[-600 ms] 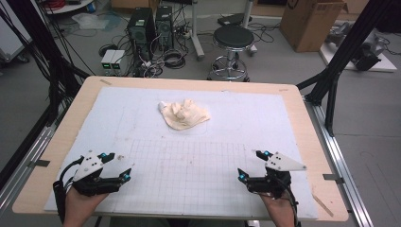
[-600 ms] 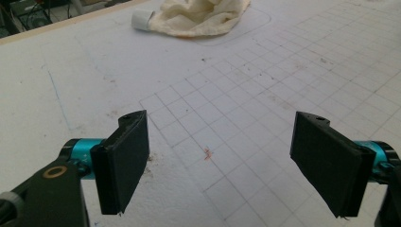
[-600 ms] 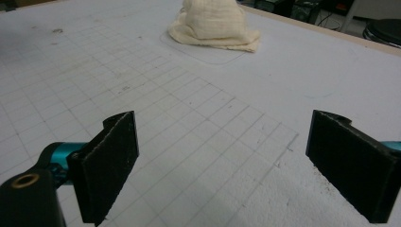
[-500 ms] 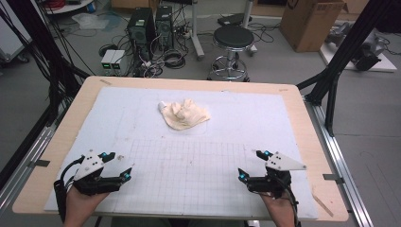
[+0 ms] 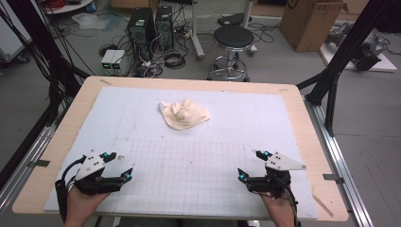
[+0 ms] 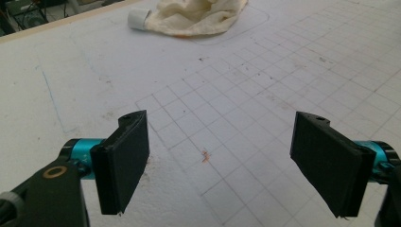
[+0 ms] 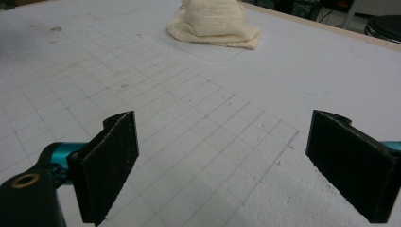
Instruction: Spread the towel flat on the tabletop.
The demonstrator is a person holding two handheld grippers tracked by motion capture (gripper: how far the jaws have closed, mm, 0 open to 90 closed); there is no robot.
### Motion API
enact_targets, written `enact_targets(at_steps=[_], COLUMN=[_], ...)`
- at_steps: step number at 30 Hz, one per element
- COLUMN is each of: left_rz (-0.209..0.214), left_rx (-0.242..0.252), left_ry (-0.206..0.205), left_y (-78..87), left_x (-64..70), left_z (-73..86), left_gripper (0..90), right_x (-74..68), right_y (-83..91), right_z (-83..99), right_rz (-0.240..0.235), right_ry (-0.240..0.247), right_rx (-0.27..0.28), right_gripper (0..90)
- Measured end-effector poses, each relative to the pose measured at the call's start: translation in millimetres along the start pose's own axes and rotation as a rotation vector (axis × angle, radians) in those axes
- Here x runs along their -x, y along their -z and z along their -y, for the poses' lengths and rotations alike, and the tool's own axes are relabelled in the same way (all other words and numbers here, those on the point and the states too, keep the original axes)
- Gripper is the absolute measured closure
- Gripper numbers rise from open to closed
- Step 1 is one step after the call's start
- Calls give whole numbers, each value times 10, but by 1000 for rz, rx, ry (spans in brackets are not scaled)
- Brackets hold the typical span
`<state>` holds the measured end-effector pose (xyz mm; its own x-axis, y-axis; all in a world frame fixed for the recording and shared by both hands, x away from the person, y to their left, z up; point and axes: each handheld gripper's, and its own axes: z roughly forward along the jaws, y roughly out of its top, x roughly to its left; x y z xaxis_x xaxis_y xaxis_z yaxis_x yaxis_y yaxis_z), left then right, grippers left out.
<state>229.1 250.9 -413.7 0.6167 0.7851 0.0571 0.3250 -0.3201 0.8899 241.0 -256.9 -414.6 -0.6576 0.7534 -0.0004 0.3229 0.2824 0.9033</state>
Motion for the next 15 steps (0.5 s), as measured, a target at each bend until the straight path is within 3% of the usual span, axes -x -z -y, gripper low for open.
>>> enact_targets(at_steps=[8, 15], left_rz=[3, -5], left_rx=[9, 10], left_ry=[0, 7], left_y=[-5, -33], left_x=[23, -2], left_z=[-16, -30], left_gripper=[210, 210], right_x=[-17, 16], right_y=[-18, -154], right_z=[-26, -126], right_rz=[3, -30], right_ry=[4, -8], right_rx=[-6, -26], right_gripper=[95, 95])
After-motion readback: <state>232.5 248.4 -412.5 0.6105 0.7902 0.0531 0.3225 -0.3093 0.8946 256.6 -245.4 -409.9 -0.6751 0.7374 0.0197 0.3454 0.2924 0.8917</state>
